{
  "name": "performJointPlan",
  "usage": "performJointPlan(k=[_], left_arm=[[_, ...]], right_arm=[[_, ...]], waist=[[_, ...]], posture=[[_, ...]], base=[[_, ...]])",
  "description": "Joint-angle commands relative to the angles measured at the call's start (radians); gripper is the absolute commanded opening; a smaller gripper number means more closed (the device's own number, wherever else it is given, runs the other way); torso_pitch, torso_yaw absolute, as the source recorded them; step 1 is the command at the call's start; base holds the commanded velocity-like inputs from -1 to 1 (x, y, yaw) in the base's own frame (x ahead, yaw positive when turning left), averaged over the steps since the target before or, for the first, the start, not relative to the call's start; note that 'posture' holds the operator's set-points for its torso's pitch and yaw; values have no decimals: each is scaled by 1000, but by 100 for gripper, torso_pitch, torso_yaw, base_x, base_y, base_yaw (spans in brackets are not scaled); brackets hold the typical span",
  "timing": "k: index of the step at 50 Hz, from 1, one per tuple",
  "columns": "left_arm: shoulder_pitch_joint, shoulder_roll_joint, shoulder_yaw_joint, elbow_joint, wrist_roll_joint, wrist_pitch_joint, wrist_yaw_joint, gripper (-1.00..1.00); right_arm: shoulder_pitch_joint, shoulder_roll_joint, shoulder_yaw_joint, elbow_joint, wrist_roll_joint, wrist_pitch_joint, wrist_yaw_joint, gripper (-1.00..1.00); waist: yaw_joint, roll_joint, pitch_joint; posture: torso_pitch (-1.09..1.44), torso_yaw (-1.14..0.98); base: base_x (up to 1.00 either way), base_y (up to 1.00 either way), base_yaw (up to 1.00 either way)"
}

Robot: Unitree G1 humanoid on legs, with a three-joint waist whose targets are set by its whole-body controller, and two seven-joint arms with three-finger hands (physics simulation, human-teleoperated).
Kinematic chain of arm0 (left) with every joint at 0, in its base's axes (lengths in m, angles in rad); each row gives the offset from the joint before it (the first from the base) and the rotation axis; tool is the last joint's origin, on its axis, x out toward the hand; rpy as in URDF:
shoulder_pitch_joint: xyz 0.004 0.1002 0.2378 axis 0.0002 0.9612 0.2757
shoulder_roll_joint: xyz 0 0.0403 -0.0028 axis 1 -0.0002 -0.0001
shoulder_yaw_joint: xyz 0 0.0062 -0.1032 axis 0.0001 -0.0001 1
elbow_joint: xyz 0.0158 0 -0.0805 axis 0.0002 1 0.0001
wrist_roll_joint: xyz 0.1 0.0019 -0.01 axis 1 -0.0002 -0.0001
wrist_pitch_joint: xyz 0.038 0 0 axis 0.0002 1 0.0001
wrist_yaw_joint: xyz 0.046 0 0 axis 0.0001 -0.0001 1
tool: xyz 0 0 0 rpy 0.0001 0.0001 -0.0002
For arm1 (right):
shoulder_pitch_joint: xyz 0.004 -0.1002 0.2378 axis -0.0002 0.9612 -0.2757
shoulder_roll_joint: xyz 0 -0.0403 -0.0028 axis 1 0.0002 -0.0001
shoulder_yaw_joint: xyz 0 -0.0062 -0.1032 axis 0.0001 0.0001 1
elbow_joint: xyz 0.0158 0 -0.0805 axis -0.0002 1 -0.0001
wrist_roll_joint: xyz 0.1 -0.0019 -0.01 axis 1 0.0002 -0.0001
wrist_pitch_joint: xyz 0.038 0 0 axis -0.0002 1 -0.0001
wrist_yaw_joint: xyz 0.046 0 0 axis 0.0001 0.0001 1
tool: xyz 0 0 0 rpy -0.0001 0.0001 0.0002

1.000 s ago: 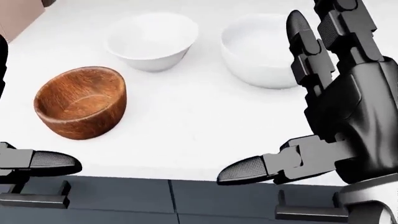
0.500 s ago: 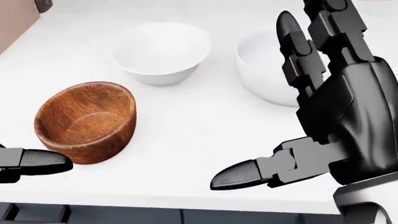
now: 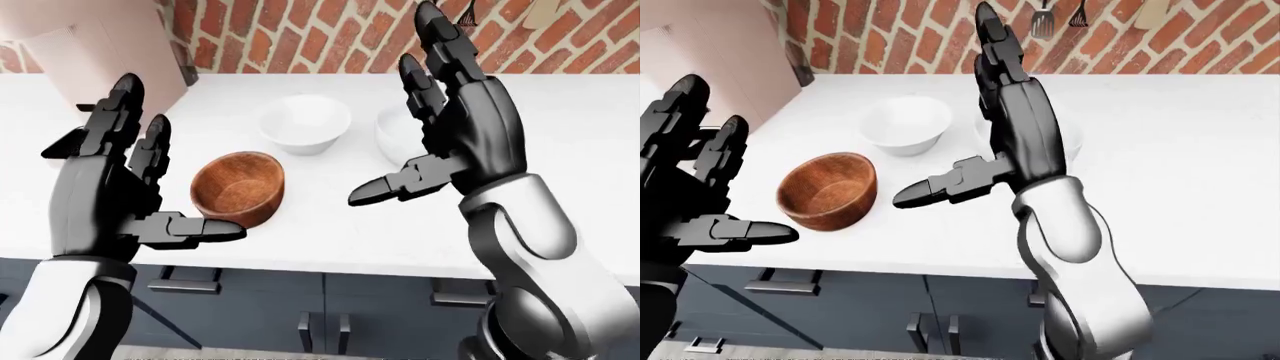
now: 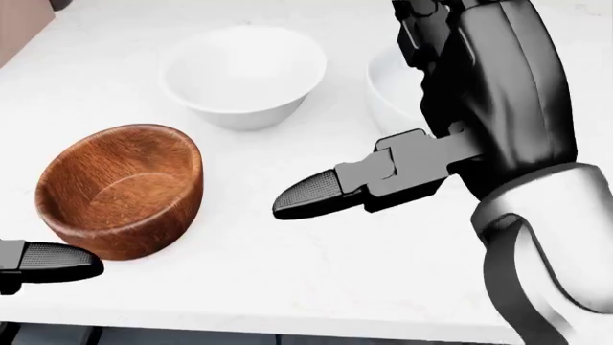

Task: Stack the bowls from largest to smallest.

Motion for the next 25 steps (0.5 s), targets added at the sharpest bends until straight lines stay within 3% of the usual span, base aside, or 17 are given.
performJointPlan(k=[1,4,9,13,17,22,25], left_arm=[[-5,9,18,-30,-6,-33,-2,100],[9,4,11,-33,-2,-43,-6,100],[13,-2,6,-32,8,-48,-11,100],[18,-4,11,-31,10,-55,-18,100],[14,-2,11,-26,11,-56,-20,100],[3,3,12,-21,6,-50,-14,100],[-2,5,15,-27,-3,-39,-7,100]], right_arm=[[-64,-8,15,36,-92,-40,34,100],[-144,-21,82,164,-252,-89,95,100],[-257,26,141,422,-568,-246,243,100],[-317,73,110,618,-750,-404,320,100],[-376,88,67,769,-851,-520,338,100],[-394,105,72,884,-935,-635,369,100],[-389,129,81,1003,-974,-744,322,100]], waist=[[0,4,-18],[-2,7,-14],[-4,15,-11],[-8,22,-11],[-5,26,-13],[-5,29,-14],[-5,31,-16]], posture=[[0,0],[0,0],[0,0],[0,0],[0,0],[0,0],[0,0]], base=[[0,0,0],[0,0,0],[0,0,0],[0,0,0],[0,0,0],[0,0,0],[0,0,0]])
